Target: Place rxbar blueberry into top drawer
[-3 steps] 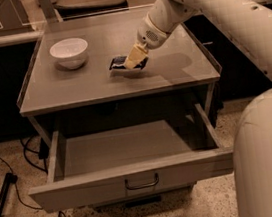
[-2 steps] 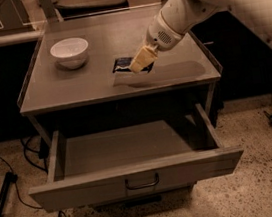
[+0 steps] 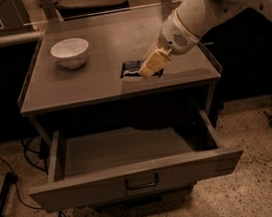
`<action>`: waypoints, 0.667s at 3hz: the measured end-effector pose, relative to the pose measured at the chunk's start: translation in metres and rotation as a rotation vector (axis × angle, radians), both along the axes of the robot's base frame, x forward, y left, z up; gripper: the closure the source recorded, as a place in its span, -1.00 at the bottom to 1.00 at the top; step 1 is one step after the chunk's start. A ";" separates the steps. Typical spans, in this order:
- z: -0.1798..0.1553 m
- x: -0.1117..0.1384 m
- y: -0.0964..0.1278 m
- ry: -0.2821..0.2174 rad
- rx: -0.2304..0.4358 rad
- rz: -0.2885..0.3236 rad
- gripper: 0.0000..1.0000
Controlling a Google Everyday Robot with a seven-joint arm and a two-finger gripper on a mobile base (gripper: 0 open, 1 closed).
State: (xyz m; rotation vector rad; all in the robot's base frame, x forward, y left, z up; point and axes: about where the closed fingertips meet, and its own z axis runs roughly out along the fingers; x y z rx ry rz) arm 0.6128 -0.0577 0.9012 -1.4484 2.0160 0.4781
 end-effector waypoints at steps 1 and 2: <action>-0.007 -0.029 -0.008 0.001 -0.040 0.034 1.00; -0.018 -0.059 -0.022 0.017 -0.075 0.047 1.00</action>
Offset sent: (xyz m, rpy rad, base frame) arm -0.0927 -0.0407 -0.0286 -0.1152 0.0309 0.0529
